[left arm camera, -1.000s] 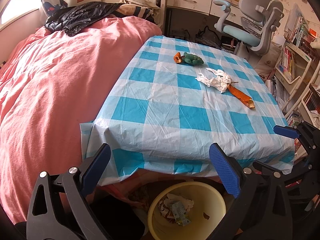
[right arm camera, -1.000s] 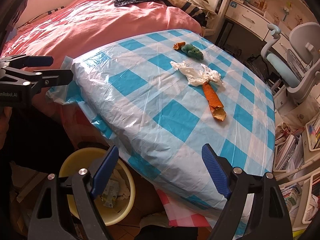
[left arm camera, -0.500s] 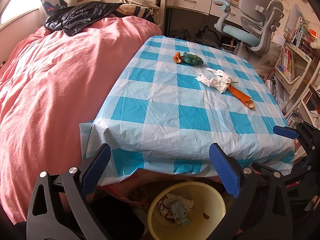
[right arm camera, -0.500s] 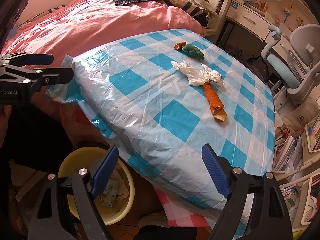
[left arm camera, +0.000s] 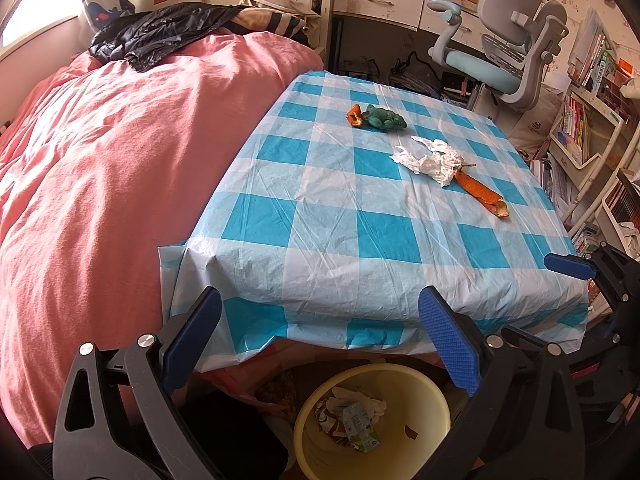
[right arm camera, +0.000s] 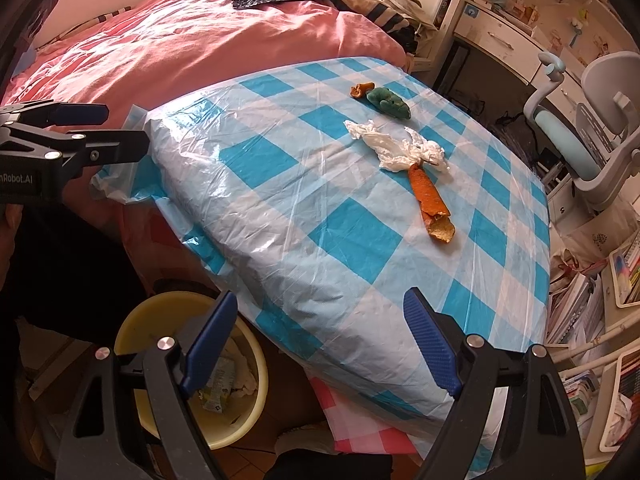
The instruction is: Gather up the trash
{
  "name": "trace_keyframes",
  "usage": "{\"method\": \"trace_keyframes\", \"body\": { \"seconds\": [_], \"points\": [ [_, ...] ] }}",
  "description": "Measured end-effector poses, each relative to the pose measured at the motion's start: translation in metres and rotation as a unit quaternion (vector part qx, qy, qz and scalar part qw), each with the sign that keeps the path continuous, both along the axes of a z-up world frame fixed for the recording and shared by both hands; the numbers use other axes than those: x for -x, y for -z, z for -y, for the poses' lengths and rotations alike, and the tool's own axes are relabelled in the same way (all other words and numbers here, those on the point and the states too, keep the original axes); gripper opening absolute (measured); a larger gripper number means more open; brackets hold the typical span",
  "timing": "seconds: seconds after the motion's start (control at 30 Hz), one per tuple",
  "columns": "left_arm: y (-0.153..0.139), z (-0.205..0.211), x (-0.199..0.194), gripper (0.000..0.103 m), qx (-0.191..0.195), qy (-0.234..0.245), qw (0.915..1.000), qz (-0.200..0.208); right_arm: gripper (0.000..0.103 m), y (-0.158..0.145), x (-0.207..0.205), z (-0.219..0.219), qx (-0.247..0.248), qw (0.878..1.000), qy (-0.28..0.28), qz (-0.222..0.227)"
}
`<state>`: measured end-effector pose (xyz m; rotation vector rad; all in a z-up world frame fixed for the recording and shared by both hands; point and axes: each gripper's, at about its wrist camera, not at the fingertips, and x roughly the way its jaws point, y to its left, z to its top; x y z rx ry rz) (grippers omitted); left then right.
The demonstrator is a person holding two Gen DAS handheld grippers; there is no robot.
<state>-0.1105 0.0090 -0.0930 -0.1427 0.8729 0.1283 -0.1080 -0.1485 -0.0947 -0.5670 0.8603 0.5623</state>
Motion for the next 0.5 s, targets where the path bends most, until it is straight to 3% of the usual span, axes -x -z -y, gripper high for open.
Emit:
{"method": "trace_keyframes", "body": {
  "seconds": [0.5],
  "points": [
    [0.0,-0.0001,-0.0002,0.095,0.001,0.0,1.0,-0.001,0.082,0.0009,0.0004,-0.0009,0.002,1.0,-0.001,0.0]
  ]
}}
